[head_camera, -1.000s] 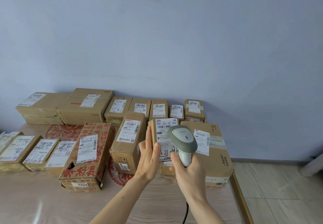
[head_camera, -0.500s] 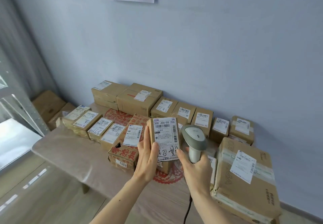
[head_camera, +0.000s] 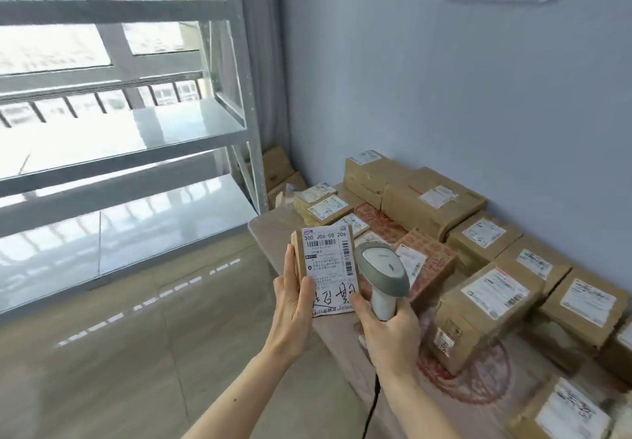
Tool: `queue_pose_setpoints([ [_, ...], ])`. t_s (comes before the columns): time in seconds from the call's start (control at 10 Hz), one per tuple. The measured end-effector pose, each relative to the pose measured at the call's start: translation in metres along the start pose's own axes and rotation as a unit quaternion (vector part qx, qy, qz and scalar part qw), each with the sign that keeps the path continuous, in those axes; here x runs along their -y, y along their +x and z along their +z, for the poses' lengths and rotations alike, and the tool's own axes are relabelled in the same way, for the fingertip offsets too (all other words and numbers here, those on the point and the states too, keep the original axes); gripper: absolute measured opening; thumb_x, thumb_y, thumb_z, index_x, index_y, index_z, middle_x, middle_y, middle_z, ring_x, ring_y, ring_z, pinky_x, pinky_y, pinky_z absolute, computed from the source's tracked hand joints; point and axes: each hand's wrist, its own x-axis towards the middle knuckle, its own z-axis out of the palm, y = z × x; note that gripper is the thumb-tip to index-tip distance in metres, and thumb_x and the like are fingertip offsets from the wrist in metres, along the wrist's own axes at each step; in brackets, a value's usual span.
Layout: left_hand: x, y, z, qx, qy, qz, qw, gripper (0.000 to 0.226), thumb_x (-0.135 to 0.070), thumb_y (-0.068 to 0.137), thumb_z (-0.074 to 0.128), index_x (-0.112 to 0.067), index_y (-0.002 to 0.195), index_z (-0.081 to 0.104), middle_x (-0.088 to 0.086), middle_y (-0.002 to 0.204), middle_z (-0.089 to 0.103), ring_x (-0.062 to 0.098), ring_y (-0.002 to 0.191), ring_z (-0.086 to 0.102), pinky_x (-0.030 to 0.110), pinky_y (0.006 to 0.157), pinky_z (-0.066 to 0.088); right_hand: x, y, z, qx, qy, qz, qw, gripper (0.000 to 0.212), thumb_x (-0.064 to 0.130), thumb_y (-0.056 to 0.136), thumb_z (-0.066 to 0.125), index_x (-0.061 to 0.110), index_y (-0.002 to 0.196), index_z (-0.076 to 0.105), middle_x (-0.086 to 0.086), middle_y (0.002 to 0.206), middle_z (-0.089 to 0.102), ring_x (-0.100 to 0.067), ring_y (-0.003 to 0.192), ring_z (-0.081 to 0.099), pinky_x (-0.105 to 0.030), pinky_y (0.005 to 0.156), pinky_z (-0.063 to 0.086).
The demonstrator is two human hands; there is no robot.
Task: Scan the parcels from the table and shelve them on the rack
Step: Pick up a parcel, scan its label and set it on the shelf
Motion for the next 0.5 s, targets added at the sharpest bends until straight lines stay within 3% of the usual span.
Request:
queue_pose_setpoints([
  [0.1,0.008,0.012,-0.049,-0.030,0.016,-0.002,0.999,0.073,-0.074,0.086,0.022,-0.055,0.151,-0.005,-0.054,0.145,0.009,-0.023,0.129,0.016,0.002,0.102,0.014,0.009,0.004,0.052,0.038,-0.003,-0.011,0.999,0.027,0.031,0.078,0.085,0.026,0.098,0.068,0.007,0.080,0.075,-0.013,0.067,0.073,-0.037,0.060,0.062],
  [0.2,0.017,0.032,-0.101,-0.047,0.046,0.005,0.998,0.069,-0.073,0.090,0.021,-0.059,0.151,-0.008,-0.049,0.150,0.014,-0.015,0.134,0.019,0.023,0.112,0.021,0.021,0.009,0.109,0.050,-0.011,-0.032,0.998,0.029,0.043,0.075,0.085,0.039,0.096,0.066,0.007,0.087,0.076,-0.018,0.078,0.075,-0.044,0.070,0.062],
  [0.3,0.022,0.055,-0.156,-0.064,0.086,0.003,0.994,0.067,-0.075,0.088,0.017,-0.062,0.146,-0.015,-0.069,0.128,0.005,-0.021,0.128,0.018,0.024,0.108,0.018,0.037,0.017,0.167,0.078,-0.006,-0.033,0.996,0.019,0.033,0.079,0.084,0.033,0.088,0.068,0.007,0.077,0.076,-0.020,0.071,0.075,-0.051,0.066,0.062],
  [0.4,0.033,0.080,-0.210,-0.091,0.102,0.007,0.991,0.061,-0.074,0.090,0.019,-0.066,0.143,-0.011,-0.062,0.134,0.008,-0.007,0.134,0.023,0.023,0.107,0.021,0.054,0.024,0.225,0.101,0.011,-0.035,0.994,0.017,0.027,0.078,0.085,0.025,0.083,0.068,0.005,0.070,0.075,-0.018,0.064,0.074,-0.050,0.061,0.062],
  [0.5,0.049,0.103,-0.259,-0.120,0.120,0.005,0.985,0.062,-0.073,0.092,0.020,-0.066,0.146,-0.011,-0.040,0.154,0.017,-0.001,0.138,0.031,0.029,0.110,0.029,0.071,0.030,0.280,0.125,0.031,-0.042,0.991,0.015,0.023,0.079,0.084,0.020,0.086,0.071,0.001,0.073,0.077,-0.013,0.062,0.074,-0.045,0.062,0.062],
])
